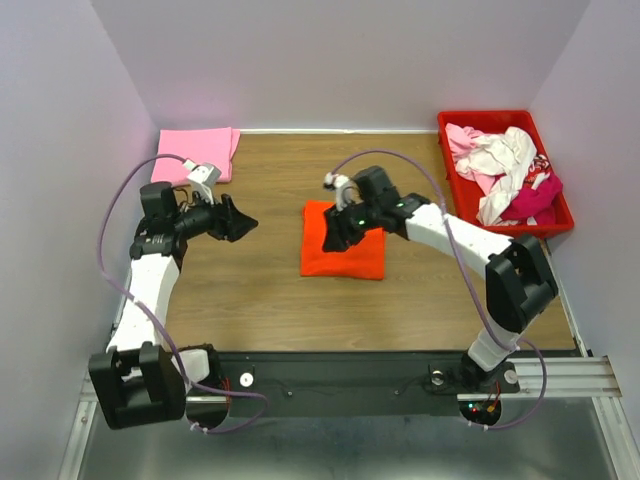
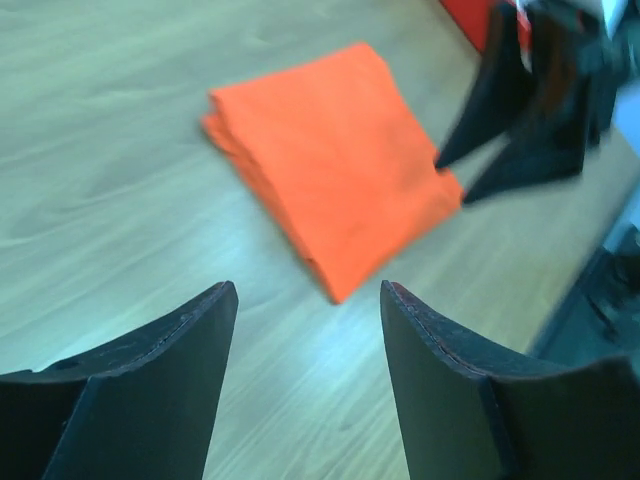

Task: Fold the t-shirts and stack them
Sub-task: Fold the tshirt, then neatly place the folded tshirt to the corner

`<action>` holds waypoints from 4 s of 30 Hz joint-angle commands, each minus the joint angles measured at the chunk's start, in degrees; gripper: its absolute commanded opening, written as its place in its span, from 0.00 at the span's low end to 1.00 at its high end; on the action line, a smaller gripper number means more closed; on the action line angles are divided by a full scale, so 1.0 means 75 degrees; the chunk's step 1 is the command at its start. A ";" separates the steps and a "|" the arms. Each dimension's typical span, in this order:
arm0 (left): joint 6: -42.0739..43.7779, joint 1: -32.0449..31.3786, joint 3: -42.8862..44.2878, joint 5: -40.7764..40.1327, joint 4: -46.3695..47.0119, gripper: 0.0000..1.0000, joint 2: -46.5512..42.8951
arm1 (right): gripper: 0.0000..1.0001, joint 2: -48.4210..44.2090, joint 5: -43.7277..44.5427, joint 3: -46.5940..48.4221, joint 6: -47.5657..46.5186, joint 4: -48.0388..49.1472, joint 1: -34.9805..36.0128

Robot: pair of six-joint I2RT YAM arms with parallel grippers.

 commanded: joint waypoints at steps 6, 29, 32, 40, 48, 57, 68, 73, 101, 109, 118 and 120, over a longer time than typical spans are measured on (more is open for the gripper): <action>-0.0669 0.0717 0.0270 -0.1096 -0.0651 0.74 -0.0607 | 0.51 0.1077 0.4638 0.1212 -0.1907 -0.0225 0.2983; -0.1031 0.0963 0.0142 -0.1353 -0.0465 0.74 0.0145 | 0.36 0.2917 0.5800 0.1518 -0.2120 -0.0225 0.3723; -0.1382 0.0963 -0.0116 -0.1377 0.0072 0.74 0.0133 | 0.17 0.2941 0.5789 0.1494 -0.2131 -0.0236 0.3689; -0.3361 0.0905 -0.1827 -0.0768 0.2415 0.75 0.0742 | 0.01 0.2250 0.5159 0.1915 -0.1955 -0.0225 0.3208; -0.5026 0.0109 -0.2319 -0.1259 0.4291 0.75 0.1855 | 0.01 0.1722 0.4429 0.2126 -0.1721 -0.0166 0.3056; -0.6750 -0.1379 -0.2052 -0.2290 0.5969 0.79 0.3306 | 0.01 0.1722 0.4301 0.2431 -0.1604 -0.0166 0.2974; -0.7652 -0.2341 -0.1605 -0.2806 0.6883 0.85 0.4410 | 0.00 0.1980 0.3984 0.2689 -0.1463 -0.0178 0.2962; -0.7747 -0.2529 -0.1418 -0.2935 0.6954 0.84 0.4785 | 0.01 0.2038 0.3949 0.2783 -0.1381 -0.0166 0.2974; -0.4082 -0.2681 0.1709 -0.5395 0.3992 0.00 0.5547 | 0.57 0.1688 0.4019 0.2584 -0.0842 -0.0447 0.2202; -0.1748 -0.2553 0.4472 -0.6427 0.2291 0.00 0.6424 | 1.00 0.0598 0.4194 0.1823 -0.1111 -0.0635 0.1135; -0.0167 -0.1898 0.8010 -0.6955 0.1178 0.00 0.7795 | 1.00 -0.0082 0.4382 0.1272 -0.1275 -0.0764 0.0431; -0.0036 -0.1722 0.8855 -0.6967 0.0802 0.00 0.8147 | 1.00 -0.0106 0.4371 0.1225 -0.1299 -0.0764 0.0407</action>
